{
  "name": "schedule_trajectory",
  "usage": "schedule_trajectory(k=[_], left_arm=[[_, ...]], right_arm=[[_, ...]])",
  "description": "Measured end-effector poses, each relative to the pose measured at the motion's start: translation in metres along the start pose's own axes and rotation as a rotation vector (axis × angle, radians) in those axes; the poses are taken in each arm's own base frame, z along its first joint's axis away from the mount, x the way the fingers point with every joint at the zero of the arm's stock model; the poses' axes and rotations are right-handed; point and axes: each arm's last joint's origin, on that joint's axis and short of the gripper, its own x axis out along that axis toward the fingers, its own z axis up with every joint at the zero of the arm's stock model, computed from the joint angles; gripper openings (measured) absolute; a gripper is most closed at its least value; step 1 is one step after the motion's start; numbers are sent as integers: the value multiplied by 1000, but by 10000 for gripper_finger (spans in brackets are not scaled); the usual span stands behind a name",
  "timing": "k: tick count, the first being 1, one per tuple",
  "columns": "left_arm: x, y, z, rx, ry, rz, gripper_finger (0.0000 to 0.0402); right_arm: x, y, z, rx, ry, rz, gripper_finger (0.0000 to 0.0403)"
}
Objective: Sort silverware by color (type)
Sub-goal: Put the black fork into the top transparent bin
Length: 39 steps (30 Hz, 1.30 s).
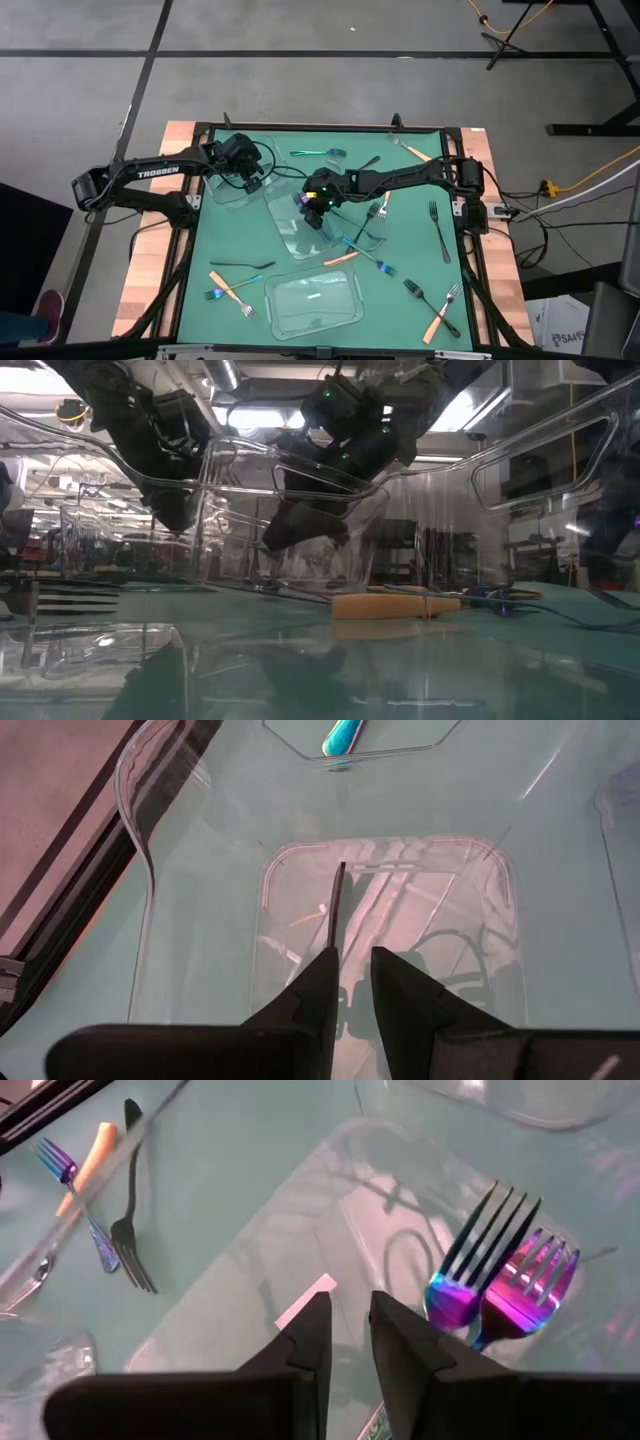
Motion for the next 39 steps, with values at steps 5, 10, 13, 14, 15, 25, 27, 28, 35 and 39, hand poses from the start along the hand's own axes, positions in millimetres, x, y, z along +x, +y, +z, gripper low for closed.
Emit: schedule_trajectory(k=[5,10,13,14,15,25,27,28,35,39], left_arm=[[0,0,0,0,0,0,57],[0,0,0,0,0,0,57],[0,0,0,0,0,0,57],[0,0,0,-1,0,0,57],[0,0,0,0,1,0,57],[0,-1,0,2,-1,0,57],[0,-1,0,1,-1,-1,57],[0,-1,0,1,-1,-1,57],[0,-1,0,0,-1,-2,57],[0,-1,0,-1,-1,-2,57]], right_arm=[[-1,1,2,-3,-15,7,64],[-6,4,6,-8,-35,16,65],[-12,6,10,-13,-53,23,65],[-14,7,11,-18,-66,28,65],[-17,9,13,-20,-71,30,65],[-61,23,25,-125,-82,17,65],[-72,26,27,-124,-76,15,65],[-77,27,27,-124,-74,14,65],[-112,35,26,-114,-24,-4,65],[-130,37,21,-102,33,-23,65]])
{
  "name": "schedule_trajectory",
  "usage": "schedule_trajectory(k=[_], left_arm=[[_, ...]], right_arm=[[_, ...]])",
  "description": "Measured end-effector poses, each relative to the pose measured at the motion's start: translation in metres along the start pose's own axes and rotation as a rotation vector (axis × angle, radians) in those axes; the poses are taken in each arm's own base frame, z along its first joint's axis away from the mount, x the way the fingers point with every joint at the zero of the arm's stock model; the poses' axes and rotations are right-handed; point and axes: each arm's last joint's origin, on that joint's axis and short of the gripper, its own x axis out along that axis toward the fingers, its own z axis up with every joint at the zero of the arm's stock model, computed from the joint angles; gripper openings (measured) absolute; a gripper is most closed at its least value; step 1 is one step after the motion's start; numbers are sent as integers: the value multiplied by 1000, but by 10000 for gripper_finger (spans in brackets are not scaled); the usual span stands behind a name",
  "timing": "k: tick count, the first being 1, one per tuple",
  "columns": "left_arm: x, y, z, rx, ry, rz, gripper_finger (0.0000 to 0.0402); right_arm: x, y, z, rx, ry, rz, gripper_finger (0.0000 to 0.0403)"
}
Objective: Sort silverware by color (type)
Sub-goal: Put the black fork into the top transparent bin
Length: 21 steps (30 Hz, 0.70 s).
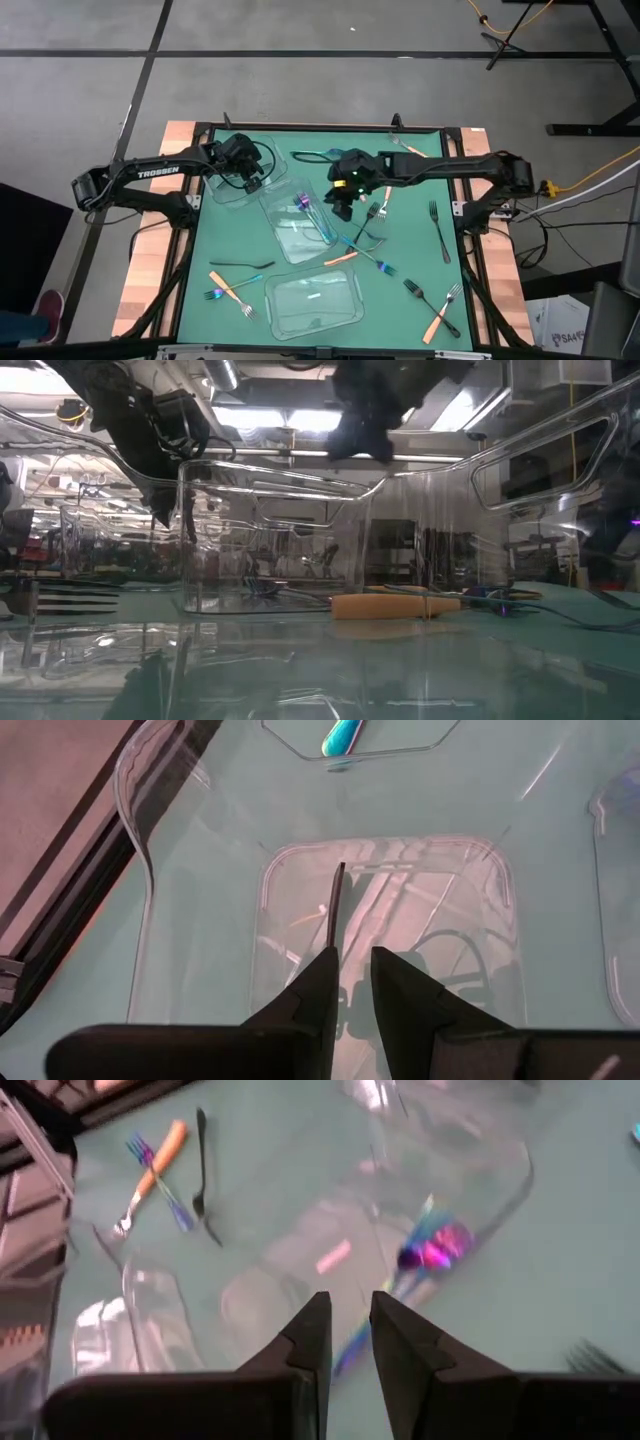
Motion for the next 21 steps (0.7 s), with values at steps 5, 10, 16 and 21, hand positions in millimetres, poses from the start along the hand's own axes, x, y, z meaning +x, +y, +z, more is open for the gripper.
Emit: schedule_trajectory(k=[5,10,16,21], left_arm=[[0,0,0,-3,0,0,57],[0,0,0,-3,0,0,57],[0,0,0,-3,0,0,57],[0,0,0,-3,0,0,57]], right_arm=[[-22,3,-10,17,87,-23,65],[-43,18,-22,0,138,-87,65],[-63,42,-47,35,206,-222,65],[-68,57,-79,102,284,-326,65]])
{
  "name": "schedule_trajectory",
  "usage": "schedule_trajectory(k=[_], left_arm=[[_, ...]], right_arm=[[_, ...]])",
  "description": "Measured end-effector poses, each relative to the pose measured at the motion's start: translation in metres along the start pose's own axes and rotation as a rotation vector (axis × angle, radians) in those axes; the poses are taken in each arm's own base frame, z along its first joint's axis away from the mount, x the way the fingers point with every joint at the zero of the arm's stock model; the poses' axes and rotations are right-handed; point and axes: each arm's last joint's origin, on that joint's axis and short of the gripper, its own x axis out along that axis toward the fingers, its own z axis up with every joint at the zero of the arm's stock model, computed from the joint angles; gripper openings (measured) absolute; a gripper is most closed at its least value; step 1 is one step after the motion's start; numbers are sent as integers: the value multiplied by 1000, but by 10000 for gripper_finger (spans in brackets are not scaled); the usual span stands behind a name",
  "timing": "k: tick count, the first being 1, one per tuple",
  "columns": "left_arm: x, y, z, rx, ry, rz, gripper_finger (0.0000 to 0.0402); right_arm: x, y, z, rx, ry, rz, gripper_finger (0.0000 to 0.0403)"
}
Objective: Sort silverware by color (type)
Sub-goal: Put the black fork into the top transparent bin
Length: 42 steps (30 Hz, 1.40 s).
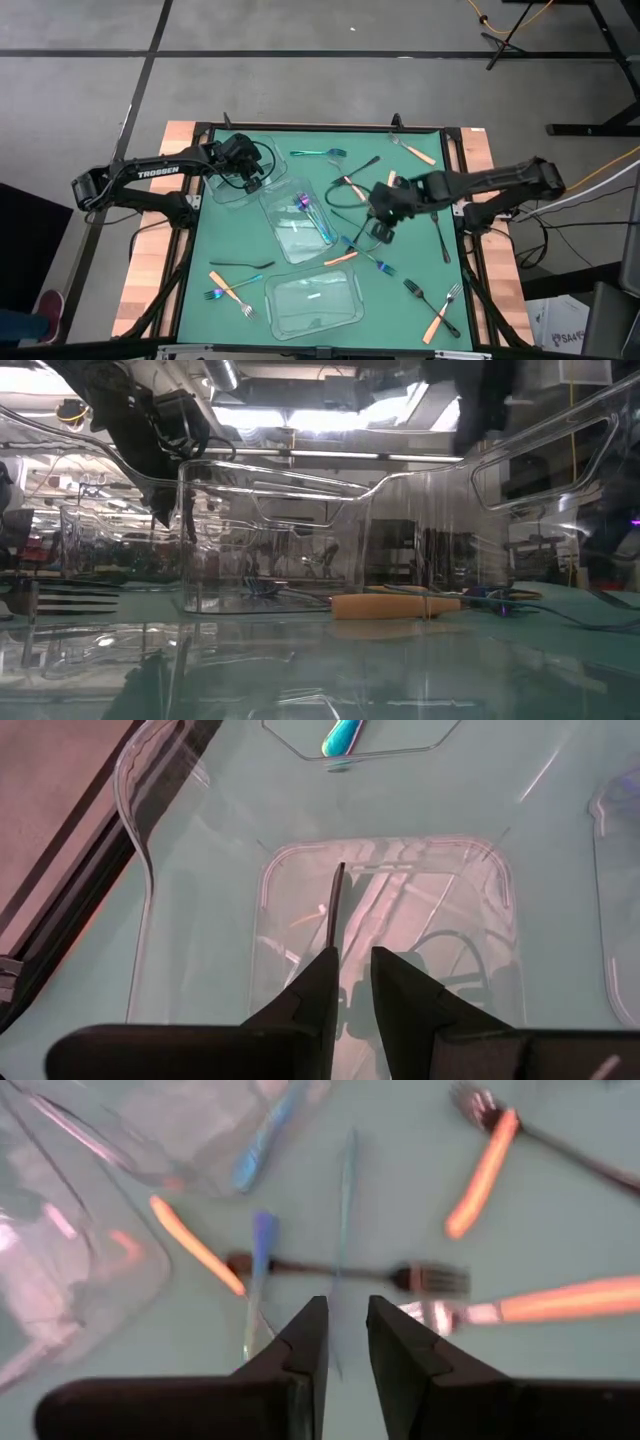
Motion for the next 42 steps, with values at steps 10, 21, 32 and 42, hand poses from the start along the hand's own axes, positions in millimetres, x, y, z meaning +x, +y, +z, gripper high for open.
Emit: schedule_trajectory(k=[10,21,32,42], left_arm=[[0,0,0,0,0,0,57],[0,0,0,0,0,0,57],[0,0,0,0,0,0,57],[0,0,0,0,0,-1,57]], right_arm=[[27,7,-67,201,114,-89,65],[54,-9,-130,474,243,-283,65],[53,9,-167,493,302,-230,65],[38,49,-208,494,350,34,65]])
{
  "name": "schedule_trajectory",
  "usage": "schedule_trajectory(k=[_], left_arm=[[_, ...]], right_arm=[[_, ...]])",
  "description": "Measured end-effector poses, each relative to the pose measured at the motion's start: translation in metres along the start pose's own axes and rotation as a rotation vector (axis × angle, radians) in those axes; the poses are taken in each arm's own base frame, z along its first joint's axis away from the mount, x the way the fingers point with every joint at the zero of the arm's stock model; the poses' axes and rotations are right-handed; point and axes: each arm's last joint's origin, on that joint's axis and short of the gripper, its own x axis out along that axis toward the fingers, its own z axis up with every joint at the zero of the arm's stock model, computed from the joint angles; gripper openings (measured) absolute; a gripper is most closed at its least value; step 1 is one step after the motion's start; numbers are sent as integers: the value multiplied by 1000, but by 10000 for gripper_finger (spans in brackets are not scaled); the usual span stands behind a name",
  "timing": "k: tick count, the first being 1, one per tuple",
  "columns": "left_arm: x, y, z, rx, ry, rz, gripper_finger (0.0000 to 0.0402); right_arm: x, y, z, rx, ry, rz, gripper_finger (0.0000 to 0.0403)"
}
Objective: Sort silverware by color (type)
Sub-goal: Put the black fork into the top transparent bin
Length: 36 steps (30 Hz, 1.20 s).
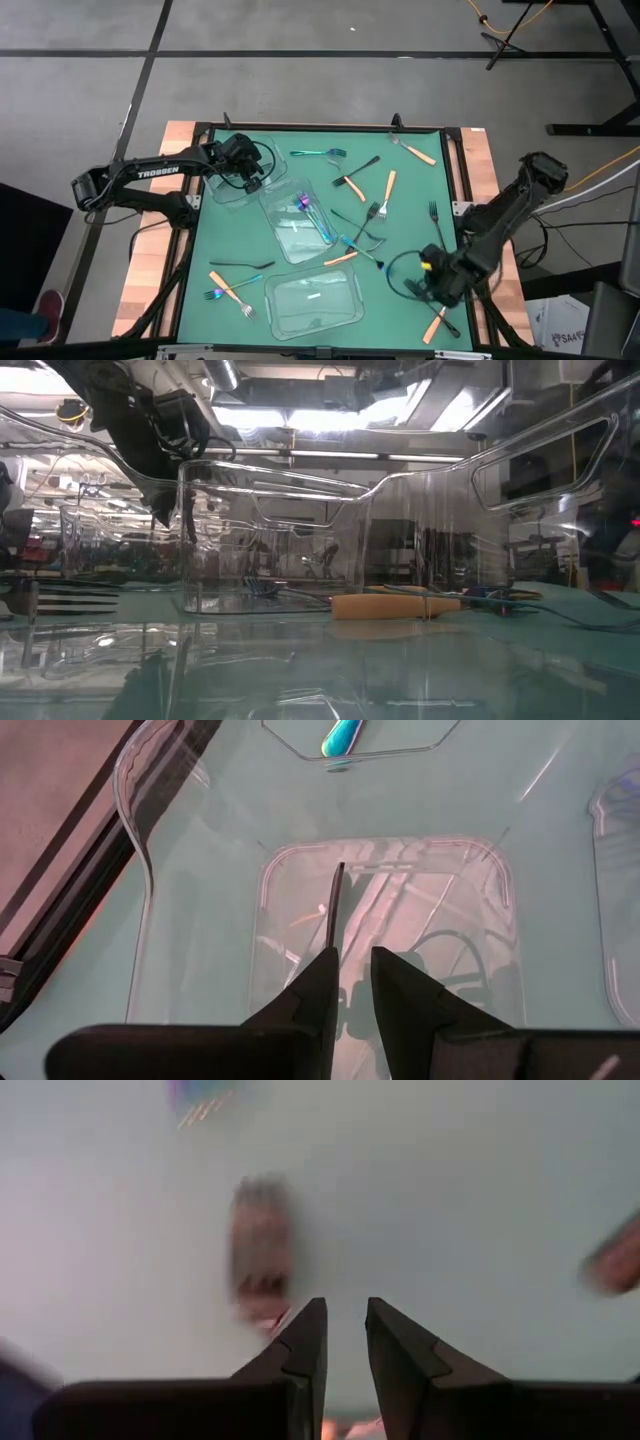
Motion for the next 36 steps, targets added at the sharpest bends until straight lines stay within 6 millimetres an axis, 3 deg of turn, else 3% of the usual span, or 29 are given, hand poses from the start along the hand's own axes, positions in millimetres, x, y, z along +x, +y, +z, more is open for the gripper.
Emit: schedule_trajectory(k=[10,17,26,36], left_arm=[[0,0,0,-1,0,0,57],[0,0,0,-3,0,0,57],[0,0,0,-4,0,0,57],[0,0,0,-3,0,0,57]], right_arm=[[-2,-2,-39,-71,86,99,65],[1,-2,-41,-74,39,113,65],[32,11,-50,-149,32,106,65],[53,9,-52,-159,17,2,65]])
